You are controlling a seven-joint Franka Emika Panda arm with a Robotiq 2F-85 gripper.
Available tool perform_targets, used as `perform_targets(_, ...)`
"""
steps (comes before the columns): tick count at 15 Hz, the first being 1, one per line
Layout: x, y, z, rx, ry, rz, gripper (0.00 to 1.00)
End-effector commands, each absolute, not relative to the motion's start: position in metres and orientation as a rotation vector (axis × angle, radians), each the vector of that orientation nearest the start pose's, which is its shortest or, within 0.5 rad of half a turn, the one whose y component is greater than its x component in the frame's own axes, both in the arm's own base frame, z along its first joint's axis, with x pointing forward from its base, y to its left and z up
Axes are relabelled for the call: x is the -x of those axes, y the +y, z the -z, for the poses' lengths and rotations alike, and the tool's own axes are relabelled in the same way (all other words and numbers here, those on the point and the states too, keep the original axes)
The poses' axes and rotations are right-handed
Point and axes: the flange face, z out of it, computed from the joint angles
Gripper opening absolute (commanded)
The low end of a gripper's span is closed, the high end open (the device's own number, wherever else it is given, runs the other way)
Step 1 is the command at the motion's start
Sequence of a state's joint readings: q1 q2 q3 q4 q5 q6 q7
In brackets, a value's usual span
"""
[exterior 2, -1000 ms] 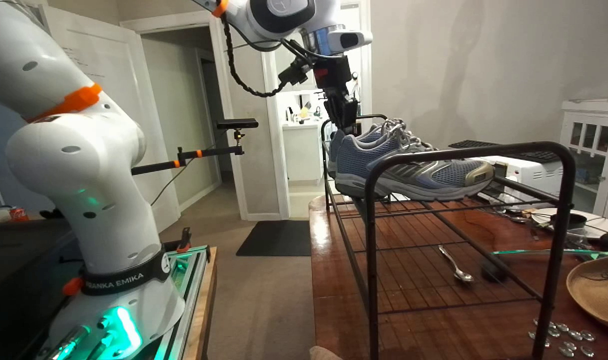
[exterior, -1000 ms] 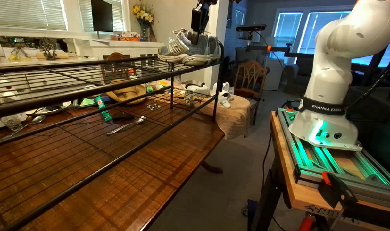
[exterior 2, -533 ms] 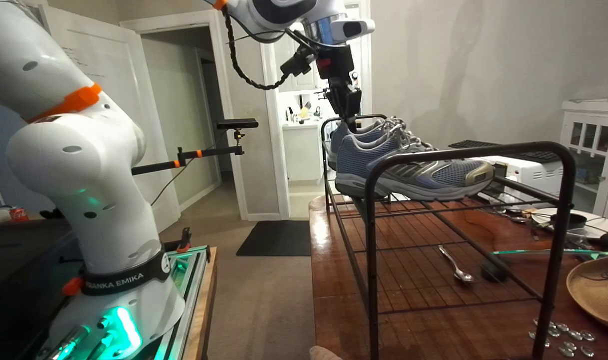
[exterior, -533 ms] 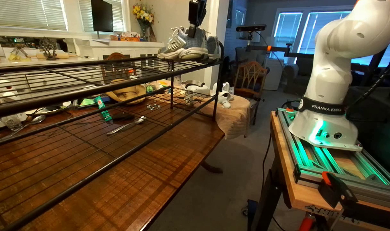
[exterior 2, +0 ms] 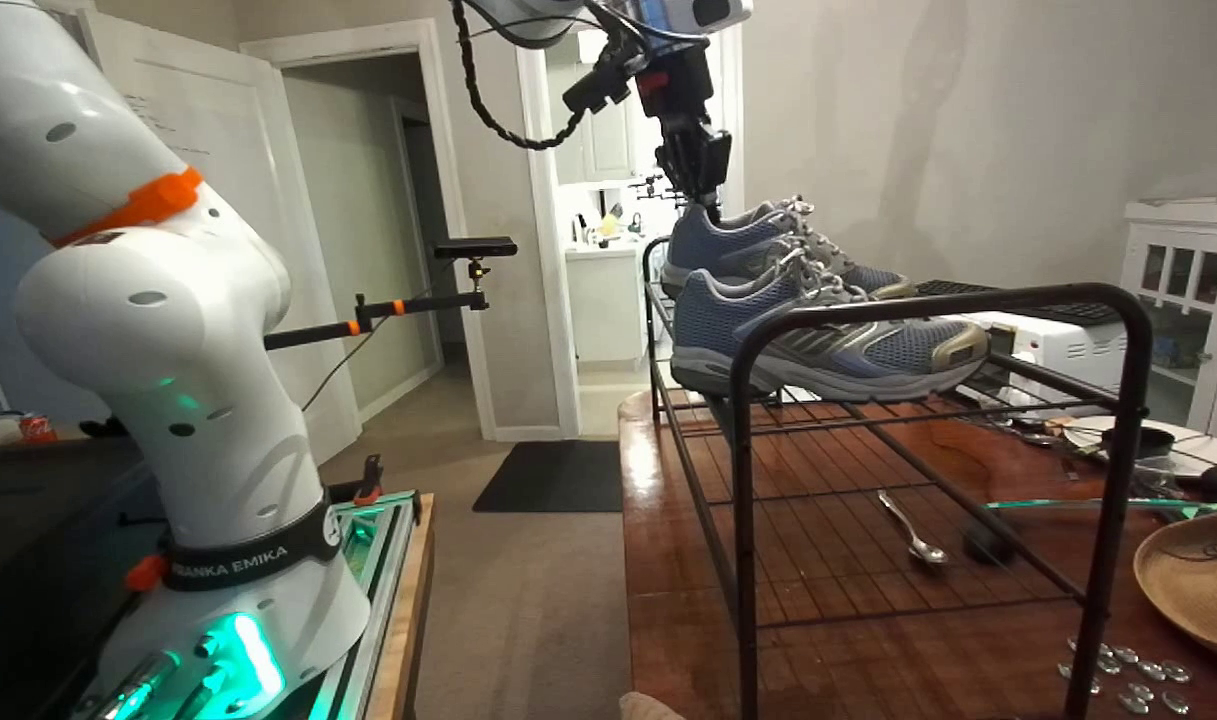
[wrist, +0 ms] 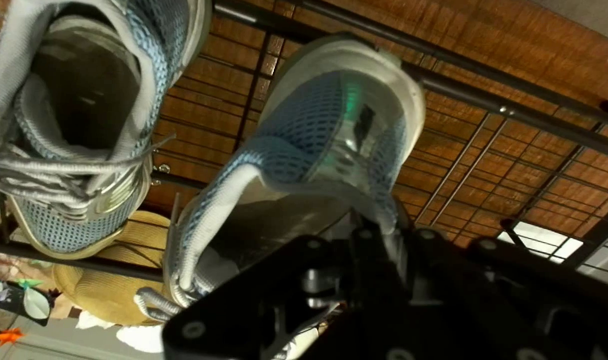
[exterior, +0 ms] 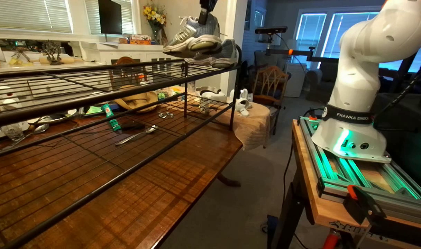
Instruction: Place a shoe on top of its counterpart
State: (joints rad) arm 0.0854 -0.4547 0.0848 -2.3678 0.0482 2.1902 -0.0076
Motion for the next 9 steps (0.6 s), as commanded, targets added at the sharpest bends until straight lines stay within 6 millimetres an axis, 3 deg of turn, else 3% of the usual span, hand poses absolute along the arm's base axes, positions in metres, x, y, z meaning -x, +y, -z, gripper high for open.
perform_targets(1,-0.434,0.078,-0.546,3.075,-0.299,0.436,0.02)
perform_targets(9,-0.437,0.06,-0.606,3.081,-0.384,0.443,0.02)
